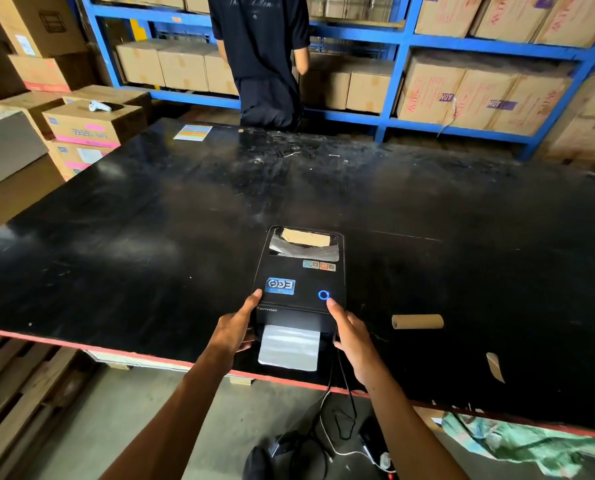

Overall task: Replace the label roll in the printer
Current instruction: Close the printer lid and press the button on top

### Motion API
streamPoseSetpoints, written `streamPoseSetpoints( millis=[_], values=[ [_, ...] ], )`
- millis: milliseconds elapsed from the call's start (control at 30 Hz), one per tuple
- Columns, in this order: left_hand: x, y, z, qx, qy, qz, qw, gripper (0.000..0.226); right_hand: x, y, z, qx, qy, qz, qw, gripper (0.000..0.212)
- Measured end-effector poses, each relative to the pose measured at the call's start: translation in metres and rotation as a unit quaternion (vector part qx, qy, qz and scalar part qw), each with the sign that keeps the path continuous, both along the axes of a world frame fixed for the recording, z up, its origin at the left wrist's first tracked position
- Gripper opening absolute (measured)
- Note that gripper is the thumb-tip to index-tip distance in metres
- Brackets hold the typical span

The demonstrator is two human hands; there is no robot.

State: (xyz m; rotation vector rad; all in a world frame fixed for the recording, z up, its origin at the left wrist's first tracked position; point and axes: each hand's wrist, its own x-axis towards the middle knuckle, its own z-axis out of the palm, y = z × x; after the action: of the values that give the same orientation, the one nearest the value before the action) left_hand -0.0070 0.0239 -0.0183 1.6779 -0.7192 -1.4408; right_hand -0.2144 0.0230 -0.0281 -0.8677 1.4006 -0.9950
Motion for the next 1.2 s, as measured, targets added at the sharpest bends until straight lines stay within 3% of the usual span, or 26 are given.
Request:
streamPoseSetpoints(
  millis=[467, 867, 967, 1200],
  values=[
    [-0.0023, 0.0028, 0.0019, 0.001, 0.0, 0.001, 1.0, 0.056, 0.0006, -0.001, -0.0084, -0.01, -0.005, -0.001, 1.0, 0.015],
    [-0.0023, 0.003, 0.0006, 0.009, -0.003, -0.002, 1.0, 0.058, 0.003, 0.0007, -0.0085, 0.002, 0.011, -0.01, 1.0, 0.038],
    [-0.0022, 0.0032, -0.0001, 0.003, 0.001, -0.004, 1.0, 0.056, 0.0029, 0.0006, -0.0085, -0.001, 0.01, -0.009, 1.0, 0.032],
    [-0.0021, 0.0049, 0.0028, 0.001, 0.003, -0.015, 1.0, 0.051, 0.0042, 0.0041, -0.0042, 0.006, 0.012, -0.002, 1.0, 0.052]
  ],
)
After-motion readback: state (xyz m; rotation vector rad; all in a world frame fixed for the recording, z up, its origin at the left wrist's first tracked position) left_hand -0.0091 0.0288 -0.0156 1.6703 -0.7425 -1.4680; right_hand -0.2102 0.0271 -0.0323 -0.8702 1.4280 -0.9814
